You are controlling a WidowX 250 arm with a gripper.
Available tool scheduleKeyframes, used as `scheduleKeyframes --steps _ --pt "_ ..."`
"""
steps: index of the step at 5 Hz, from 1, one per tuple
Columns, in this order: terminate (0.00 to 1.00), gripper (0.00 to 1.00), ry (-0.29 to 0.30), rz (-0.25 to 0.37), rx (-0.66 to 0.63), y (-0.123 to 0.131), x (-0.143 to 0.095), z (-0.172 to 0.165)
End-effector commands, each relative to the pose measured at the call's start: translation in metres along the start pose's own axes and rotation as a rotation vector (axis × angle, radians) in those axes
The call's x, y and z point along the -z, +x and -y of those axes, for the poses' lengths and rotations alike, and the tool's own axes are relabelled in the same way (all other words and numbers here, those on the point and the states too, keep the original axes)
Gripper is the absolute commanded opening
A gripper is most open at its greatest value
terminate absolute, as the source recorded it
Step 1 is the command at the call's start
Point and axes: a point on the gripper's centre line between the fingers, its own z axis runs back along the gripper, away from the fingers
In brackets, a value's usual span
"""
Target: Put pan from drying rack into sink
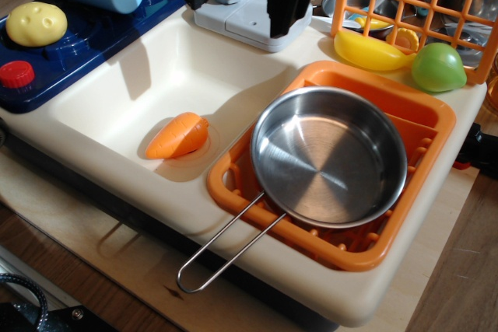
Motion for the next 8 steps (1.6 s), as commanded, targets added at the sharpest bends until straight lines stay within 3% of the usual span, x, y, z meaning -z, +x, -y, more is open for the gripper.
scheduleKeyframes --steps 1,3,5,6,7,8 --pt "0.00 1.00 0.000 0.000 0.000 0.000 0.000 0.000" --pt "0.00 1.00 -0.034 0.055 -0.005 0.007 0.029 -0.001" --pt "0.00 1.00 -0.108 0.106 -0.019 0.000 0.064 0.002" --pt "0.00 1.00 -0.091 0.127 -0.004 0.003 0.073 0.007" --pt "0.00 0.00 -0.087 0.129 -0.002 0.004 0.077 0.007" --pt "0.00 0.00 -0.101 0.132 -0.004 0.005 0.078 0.009"
